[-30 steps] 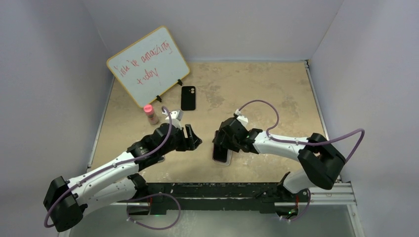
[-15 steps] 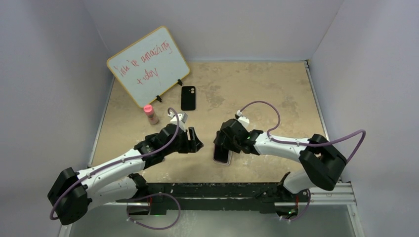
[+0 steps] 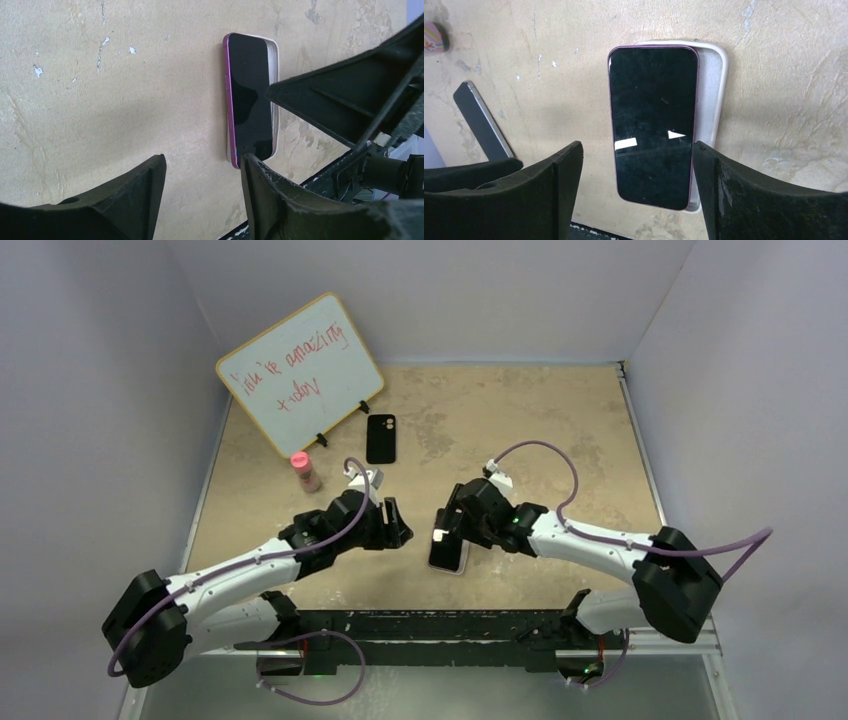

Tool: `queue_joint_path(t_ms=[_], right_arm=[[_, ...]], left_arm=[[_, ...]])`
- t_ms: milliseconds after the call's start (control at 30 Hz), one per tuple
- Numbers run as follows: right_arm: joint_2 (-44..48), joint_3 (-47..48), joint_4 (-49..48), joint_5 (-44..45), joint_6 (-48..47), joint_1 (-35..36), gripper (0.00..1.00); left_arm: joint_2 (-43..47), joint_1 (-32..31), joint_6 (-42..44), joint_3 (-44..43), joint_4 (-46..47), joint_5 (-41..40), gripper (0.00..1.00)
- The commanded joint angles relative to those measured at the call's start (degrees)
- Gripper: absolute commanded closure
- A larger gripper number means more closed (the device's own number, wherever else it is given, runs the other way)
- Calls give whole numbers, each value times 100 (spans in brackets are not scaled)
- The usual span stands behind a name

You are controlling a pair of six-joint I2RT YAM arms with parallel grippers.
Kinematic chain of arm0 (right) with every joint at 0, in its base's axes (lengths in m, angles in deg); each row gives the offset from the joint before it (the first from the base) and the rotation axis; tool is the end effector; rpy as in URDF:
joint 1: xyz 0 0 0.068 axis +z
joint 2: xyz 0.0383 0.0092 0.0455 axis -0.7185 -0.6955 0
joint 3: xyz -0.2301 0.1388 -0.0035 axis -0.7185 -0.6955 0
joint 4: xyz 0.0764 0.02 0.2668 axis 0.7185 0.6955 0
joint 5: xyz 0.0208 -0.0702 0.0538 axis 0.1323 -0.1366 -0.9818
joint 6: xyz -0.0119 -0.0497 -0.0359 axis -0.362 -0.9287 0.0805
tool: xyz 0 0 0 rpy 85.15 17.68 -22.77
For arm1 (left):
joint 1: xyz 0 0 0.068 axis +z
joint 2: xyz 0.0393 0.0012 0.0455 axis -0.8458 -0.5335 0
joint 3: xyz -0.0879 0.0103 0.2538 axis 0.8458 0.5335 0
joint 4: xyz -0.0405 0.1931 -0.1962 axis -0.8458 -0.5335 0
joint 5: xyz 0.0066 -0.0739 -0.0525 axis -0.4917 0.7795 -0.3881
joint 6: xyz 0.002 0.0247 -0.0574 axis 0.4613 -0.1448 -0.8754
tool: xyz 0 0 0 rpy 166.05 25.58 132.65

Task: Put the phone into the phone case

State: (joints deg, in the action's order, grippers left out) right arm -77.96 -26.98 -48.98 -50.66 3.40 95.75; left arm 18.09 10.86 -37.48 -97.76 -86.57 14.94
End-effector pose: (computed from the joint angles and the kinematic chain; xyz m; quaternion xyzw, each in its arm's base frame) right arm 0.1994 0.2179 0.1757 0.1739 0.9013 0.2599 0.2998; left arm 0.1669 -0.1744 0.1819 -0.0162 0.8979 -0.3043 0.3177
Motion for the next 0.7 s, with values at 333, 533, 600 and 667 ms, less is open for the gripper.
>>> queue_joint_path(t_ms=[333,533,600,667], right_arm=[[849,-401,395,186,-738,-67,49],[859,-721,16,-97,-794,-208,48],[823,-882,-251,-508,-823,-379,47],[844,-1114,-600,-800,-837,-525,47]], left_arm=[[-1613,22,564,-813,1148,707,56],[-2319,22,648,-961,1487,1079,60],[-2455,22,657,-955,1604,1190,61],[-2557,17,649,-944,1690,1300,61]])
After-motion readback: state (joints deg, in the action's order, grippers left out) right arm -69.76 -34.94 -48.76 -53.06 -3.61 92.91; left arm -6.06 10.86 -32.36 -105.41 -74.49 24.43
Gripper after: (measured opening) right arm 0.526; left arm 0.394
